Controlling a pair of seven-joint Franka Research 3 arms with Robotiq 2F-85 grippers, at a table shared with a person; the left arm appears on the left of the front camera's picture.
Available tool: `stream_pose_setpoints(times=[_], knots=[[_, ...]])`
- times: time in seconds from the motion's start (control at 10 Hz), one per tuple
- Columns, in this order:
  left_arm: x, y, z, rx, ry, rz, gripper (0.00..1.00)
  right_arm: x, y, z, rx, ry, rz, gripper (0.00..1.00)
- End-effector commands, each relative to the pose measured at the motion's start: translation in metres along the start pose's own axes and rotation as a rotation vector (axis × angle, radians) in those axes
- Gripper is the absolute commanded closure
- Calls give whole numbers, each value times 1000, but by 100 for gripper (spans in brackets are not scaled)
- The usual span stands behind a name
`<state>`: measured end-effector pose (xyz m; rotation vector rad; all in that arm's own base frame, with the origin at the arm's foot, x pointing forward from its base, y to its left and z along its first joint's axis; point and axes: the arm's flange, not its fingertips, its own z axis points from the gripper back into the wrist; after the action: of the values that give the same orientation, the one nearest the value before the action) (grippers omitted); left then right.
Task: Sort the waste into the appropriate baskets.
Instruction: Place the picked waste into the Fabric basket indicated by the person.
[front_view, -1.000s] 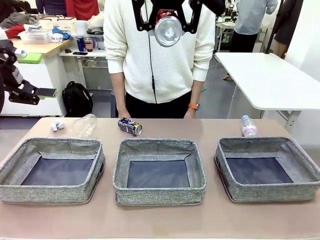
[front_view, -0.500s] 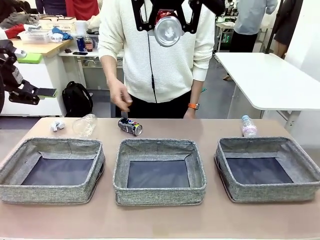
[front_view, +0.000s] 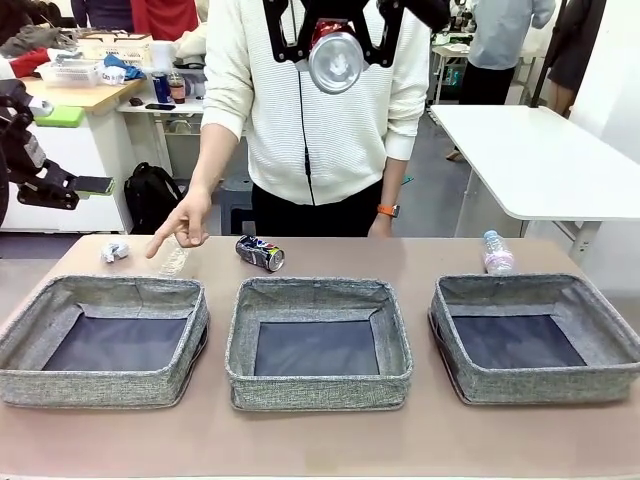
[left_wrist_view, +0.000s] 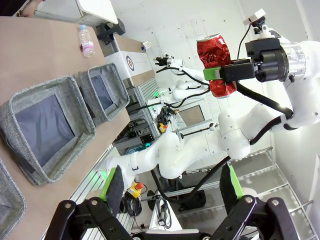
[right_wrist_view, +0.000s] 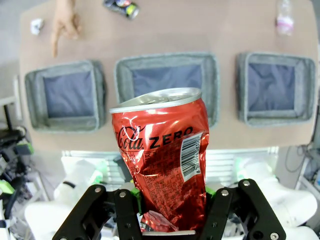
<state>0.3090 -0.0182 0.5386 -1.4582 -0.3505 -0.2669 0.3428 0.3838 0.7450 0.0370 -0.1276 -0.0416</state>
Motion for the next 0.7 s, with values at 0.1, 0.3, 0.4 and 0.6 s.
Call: stream_pose_setpoints(times=[0.1, 0.3, 0.4, 0.6], knots=[[-1, 0, -1, -22, -5, -22, 0, -2, 0, 0, 6, 1, 0, 89], [-1, 0, -1, -22, -5, -22, 0, -2, 0, 0, 6, 1, 0, 89], [0, 0, 0, 0, 0, 0, 0, 0, 0, 0, 0, 0, 0, 89], [-18, -2, 26, 127, 32, 52, 0, 15, 24, -38, 36, 8, 179, 89]])
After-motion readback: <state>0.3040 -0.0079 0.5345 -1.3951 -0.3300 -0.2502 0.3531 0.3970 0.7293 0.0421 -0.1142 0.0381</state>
